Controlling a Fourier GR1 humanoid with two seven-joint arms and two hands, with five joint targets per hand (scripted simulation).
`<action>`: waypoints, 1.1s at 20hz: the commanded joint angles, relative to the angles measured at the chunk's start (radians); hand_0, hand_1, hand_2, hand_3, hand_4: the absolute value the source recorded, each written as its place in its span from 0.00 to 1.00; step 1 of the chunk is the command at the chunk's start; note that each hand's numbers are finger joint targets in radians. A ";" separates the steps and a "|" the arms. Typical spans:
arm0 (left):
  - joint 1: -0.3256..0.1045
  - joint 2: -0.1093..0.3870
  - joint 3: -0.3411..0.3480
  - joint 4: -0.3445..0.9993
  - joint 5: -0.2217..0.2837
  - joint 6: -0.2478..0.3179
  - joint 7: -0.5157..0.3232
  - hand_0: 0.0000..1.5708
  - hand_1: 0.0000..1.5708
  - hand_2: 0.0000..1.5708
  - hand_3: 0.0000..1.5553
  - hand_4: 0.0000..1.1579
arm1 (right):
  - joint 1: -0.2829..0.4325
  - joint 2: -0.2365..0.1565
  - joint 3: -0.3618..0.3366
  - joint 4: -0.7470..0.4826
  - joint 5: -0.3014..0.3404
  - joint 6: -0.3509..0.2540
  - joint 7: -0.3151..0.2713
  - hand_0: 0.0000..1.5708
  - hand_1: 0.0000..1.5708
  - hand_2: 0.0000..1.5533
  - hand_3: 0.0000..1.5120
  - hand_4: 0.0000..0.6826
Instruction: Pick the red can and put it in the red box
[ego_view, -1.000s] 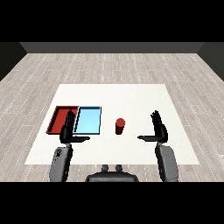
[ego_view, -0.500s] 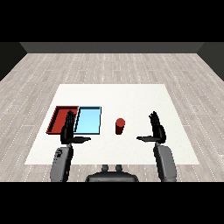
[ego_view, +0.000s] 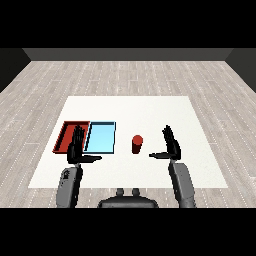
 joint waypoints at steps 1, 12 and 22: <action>-0.007 -0.048 -0.055 0.075 -0.043 0.064 -0.088 0.00 0.00 0.00 0.00 0.00 | -0.068 0.037 0.061 0.066 -0.002 -0.070 0.016 0.00 0.00 0.00 0.00 0.00; -0.007 -0.021 -0.016 0.034 0.001 0.012 -0.015 0.00 0.00 0.00 0.00 0.00 | -0.109 0.039 0.169 0.208 -0.095 -0.118 -0.035 0.00 0.00 0.00 0.00 0.00; 0.043 0.004 0.020 -0.023 0.057 -0.026 0.003 0.00 0.00 0.00 0.00 0.00 | -0.137 0.039 0.153 0.358 -0.156 -0.070 -0.150 0.00 0.00 0.00 0.00 0.00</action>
